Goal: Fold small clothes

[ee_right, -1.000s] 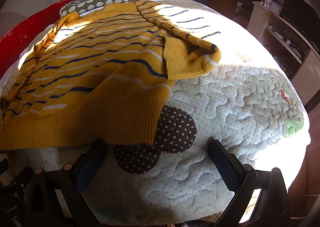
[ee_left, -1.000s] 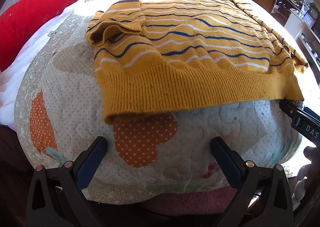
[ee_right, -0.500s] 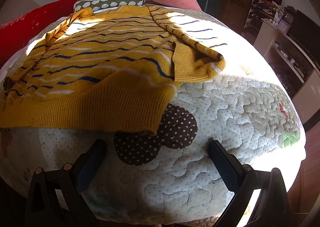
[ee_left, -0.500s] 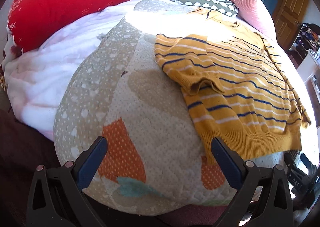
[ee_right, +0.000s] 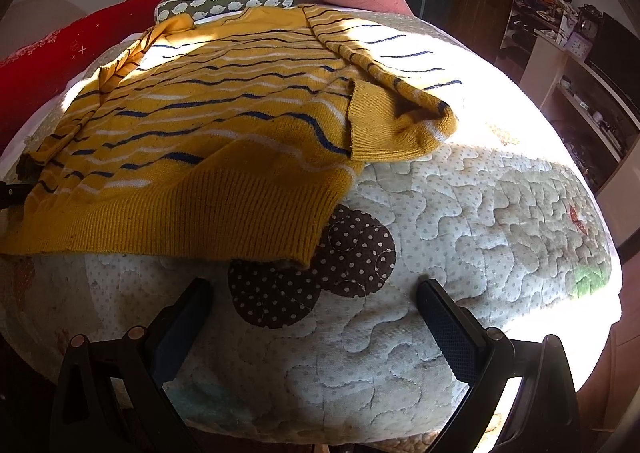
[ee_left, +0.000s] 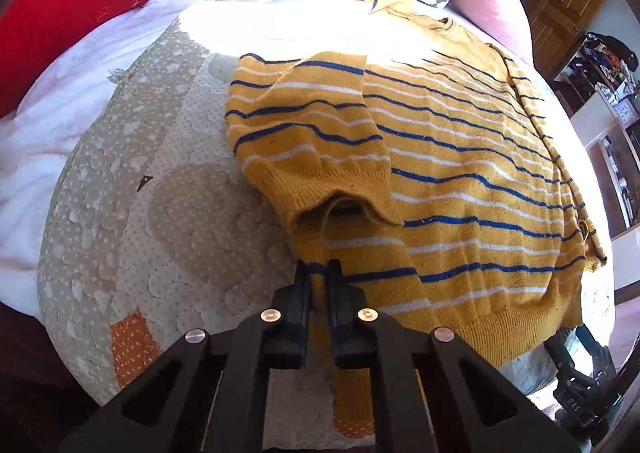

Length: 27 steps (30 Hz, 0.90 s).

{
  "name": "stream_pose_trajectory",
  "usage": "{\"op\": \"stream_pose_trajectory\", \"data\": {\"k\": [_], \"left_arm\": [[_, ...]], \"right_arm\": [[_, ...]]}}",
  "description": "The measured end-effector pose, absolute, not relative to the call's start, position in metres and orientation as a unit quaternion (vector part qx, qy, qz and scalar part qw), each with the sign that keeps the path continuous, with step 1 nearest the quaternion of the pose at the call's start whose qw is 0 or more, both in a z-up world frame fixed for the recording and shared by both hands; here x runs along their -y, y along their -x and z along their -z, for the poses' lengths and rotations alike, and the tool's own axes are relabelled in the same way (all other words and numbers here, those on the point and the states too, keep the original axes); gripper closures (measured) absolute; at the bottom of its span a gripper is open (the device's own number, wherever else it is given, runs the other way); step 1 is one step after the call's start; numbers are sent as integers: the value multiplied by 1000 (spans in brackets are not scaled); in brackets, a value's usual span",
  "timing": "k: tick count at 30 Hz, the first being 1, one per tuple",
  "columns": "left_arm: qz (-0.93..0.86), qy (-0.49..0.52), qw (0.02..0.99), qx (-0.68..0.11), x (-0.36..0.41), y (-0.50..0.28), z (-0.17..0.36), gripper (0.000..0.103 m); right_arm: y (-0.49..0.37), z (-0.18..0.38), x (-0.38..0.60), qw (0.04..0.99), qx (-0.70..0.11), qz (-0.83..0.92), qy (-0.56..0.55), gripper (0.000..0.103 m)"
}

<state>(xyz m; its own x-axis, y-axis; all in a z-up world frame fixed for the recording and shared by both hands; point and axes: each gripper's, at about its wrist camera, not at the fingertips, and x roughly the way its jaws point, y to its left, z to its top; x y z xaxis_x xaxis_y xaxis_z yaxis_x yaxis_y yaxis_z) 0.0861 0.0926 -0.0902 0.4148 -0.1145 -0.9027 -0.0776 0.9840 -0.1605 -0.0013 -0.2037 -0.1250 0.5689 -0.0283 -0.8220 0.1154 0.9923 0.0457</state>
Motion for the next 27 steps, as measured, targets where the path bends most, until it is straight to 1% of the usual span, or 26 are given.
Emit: {"op": "stream_pose_trajectory", "data": {"k": [1, 3, 5, 6, 7, 8, 9, 10, 13, 16, 17, 18, 19, 20, 21, 22, 23, 24, 25, 26, 27], "left_arm": [[8, 95, 836, -540, -97, -84, 89, 96], [6, 105, 835, -540, -103, -79, 88, 96], [15, 114, 832, -543, -104, -73, 89, 94], [21, 119, 830, -545, -103, -70, 91, 87], [29, 125, 827, -547, -102, -66, 92, 70], [41, 132, 826, -547, -101, -63, 93, 61], [51, 141, 825, -545, -98, -59, 94, 45], [60, 148, 824, -544, -95, -57, 95, 38], [93, 160, 815, -550, -82, -53, 99, 35], [99, 135, 810, -562, -63, -53, 103, 35], [91, 116, 815, -560, -57, -53, 103, 38], [85, 102, 819, -559, -52, -53, 103, 57], [83, 95, 819, -559, -50, -53, 104, 71], [82, 99, 819, -559, -51, -54, 103, 74], [82, 108, 819, -557, -53, -53, 103, 80], [82, 116, 818, -557, -56, -53, 103, 82], [83, 123, 817, -557, -58, -53, 103, 82], [83, 128, 816, -557, -60, -53, 104, 82], [84, 130, 816, -557, -61, -52, 104, 82], [85, 132, 816, -556, -62, -51, 105, 82], [85, 132, 817, -554, -62, -50, 105, 82]], "right_arm": [[6, 119, 213, 890, -450, 35, -64, 8], [16, 107, 234, 900, -423, 45, -92, 9], [19, 100, 255, 902, -412, 55, -114, 13], [18, 100, 265, 899, -414, 54, -129, 14], [15, 100, 274, 895, -418, 49, -147, 14], [12, 101, 281, 891, -421, 40, -167, 16], [8, 102, 287, 888, -421, 29, -184, 16], [3, 101, 289, 887, -420, 23, -190, 17], [-14, 100, 285, 887, -422, 13, -189, 17], [-31, 101, 274, 883, -427, -4, -195, 18], [-38, 102, 272, 882, -431, 2, -192, 18], [-45, 102, 273, 883, -428, 16, -192, 18], [-51, 102, 277, 885, -422, 27, -196, 19], [-58, 103, 282, 884, -420, 32, -202, 29], [-65, 105, 291, 878, -426, 37, -213, 44], [-70, 106, 301, 870, -436, 50, -225, 77], [-69, 104, 313, 867, -432, 72, -237, 83], [-65, 101, 324, 867, -424, 113, -236, 83], [-59, 95, 334, 864, -420, 179, -211, 83], [-52, 92, 341, 859, -415, 229, -194, 78], [-44, 90, 348, 857, -410, 242, -199, 73]]}}
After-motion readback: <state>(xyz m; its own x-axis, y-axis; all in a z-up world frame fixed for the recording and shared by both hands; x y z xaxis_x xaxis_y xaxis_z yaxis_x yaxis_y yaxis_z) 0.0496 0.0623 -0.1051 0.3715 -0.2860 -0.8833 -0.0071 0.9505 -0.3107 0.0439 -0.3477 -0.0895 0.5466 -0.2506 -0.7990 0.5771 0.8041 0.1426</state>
